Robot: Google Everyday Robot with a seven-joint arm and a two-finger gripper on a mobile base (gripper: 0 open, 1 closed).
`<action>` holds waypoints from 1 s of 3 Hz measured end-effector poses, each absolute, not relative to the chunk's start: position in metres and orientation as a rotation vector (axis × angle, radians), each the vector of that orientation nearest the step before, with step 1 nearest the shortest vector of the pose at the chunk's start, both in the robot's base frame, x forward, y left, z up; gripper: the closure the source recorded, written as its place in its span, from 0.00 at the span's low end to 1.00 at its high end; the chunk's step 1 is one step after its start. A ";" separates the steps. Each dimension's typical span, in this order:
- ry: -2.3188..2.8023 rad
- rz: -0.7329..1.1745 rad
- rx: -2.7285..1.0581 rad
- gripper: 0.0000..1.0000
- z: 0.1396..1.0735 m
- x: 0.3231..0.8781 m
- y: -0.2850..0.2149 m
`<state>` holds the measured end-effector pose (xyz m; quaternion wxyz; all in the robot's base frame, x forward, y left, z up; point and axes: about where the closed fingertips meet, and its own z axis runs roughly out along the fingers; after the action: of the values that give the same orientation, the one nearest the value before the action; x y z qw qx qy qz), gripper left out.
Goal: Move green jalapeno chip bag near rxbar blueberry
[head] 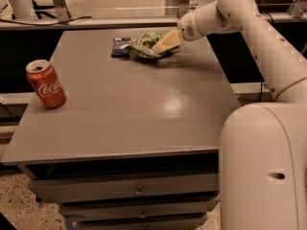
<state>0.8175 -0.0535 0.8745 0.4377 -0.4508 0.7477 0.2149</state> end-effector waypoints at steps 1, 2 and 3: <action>1.851 0.529 -1.121 0.00 0.884 0.792 -0.072; 1.832 0.540 -1.125 0.00 0.896 0.752 -0.099; 1.787 0.575 -1.147 0.00 0.903 0.711 -0.131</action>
Offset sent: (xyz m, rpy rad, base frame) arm -0.1275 -0.0950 0.0401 0.0309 -0.0439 0.0111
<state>0.7114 -0.1308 0.9034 0.4538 -0.4646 0.7239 0.2329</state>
